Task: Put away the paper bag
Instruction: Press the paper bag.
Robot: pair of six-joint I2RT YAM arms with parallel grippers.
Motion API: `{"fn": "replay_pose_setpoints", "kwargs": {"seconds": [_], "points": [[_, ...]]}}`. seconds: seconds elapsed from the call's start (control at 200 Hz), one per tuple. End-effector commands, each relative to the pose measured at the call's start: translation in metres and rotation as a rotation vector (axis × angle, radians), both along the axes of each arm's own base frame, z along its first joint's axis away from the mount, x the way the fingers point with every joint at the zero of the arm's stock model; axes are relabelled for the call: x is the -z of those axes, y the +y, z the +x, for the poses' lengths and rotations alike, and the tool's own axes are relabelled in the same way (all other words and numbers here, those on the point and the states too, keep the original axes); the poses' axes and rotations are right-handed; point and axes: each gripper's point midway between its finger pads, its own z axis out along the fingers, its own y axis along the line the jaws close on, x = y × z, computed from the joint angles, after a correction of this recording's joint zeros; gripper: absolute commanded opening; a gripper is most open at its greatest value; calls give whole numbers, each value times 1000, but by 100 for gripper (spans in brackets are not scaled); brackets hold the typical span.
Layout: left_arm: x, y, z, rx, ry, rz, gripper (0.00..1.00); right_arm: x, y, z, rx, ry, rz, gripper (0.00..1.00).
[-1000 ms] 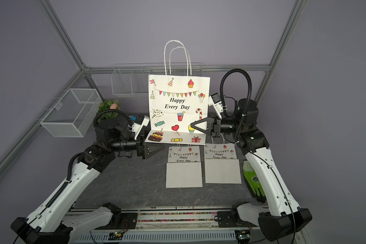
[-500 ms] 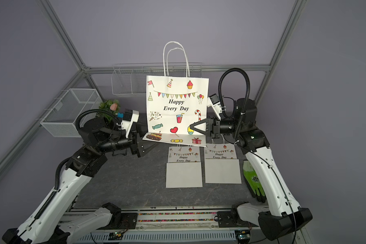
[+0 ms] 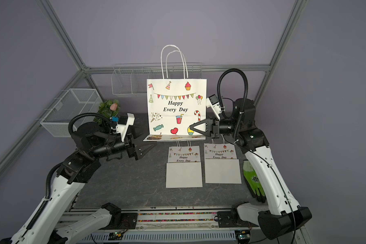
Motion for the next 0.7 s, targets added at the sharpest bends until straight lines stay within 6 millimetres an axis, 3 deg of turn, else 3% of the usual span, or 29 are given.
{"fn": "replay_pose_setpoints", "kwargs": {"seconds": [0.0,0.27,0.47,0.695], "points": [[-6,-7,3,33,-16,-31,99,-10,3,-7,-43,-26,18,7],[-21,-23,4,150,0,-143,100,-13,7,-19,-104,-35,29,7],[-13,-24,-1,177,32,-145,70,-17,5,-26,-103,-64,33,7],[-7,-23,-2,174,54,-139,46,-18,4,-27,-95,-81,33,8]]}}
